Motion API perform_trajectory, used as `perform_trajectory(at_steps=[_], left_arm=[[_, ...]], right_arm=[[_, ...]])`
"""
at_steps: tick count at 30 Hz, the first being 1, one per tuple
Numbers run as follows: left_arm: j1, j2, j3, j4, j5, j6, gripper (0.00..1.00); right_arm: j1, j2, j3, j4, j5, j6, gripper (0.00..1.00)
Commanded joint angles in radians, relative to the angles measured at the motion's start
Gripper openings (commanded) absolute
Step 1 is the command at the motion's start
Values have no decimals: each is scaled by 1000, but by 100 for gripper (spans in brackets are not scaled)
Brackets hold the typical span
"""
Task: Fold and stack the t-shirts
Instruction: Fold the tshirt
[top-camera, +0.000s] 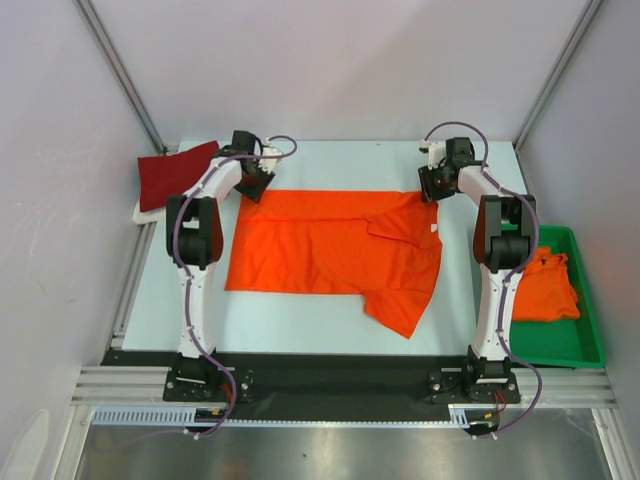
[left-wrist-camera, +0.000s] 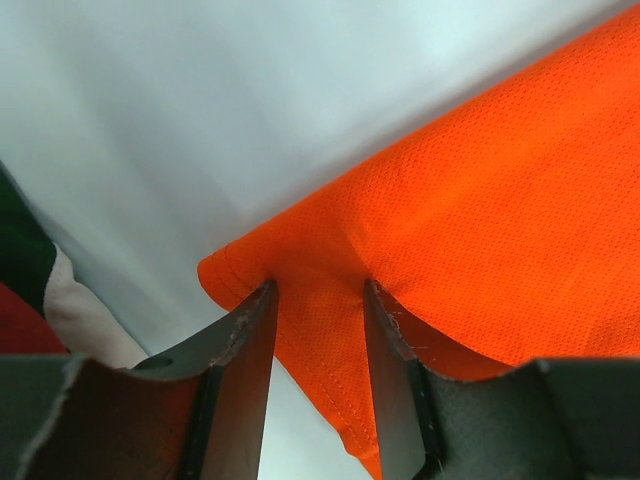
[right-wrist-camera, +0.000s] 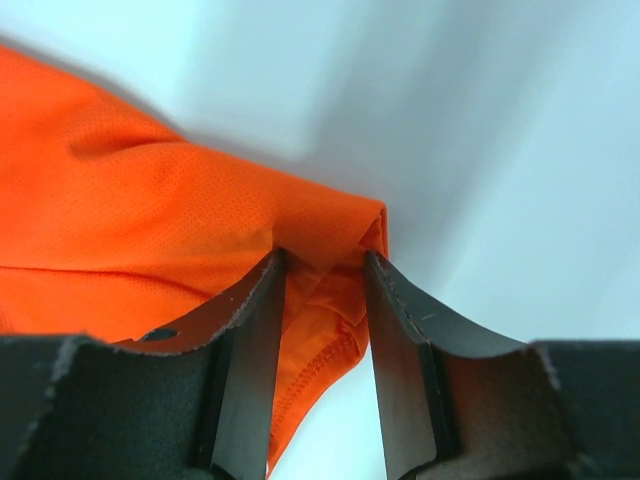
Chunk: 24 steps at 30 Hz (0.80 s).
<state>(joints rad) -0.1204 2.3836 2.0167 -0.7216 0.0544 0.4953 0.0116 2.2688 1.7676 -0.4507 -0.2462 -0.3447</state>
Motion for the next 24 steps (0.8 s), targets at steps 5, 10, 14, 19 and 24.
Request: perform_trajectory(at_steps=[5,10,14,19,24], left_arm=[[-13,72,100,25,-51,2,45],[-22,124,217,19,-103,3,45],[-30,14,160,131,-99,-14,47],[-70,-315,-139,390,-77,2,59],[-160,-510,-365,426,-76,61,76]], right_arm=[[-4,95,177,41,51,-2,43],[-4,147,263,43,45,-8,43],[-4,104,279,61,32,-17,47],[-4,-73,260,81,5,-25,53],[-4,-317,31,132,-119,-132,56]])
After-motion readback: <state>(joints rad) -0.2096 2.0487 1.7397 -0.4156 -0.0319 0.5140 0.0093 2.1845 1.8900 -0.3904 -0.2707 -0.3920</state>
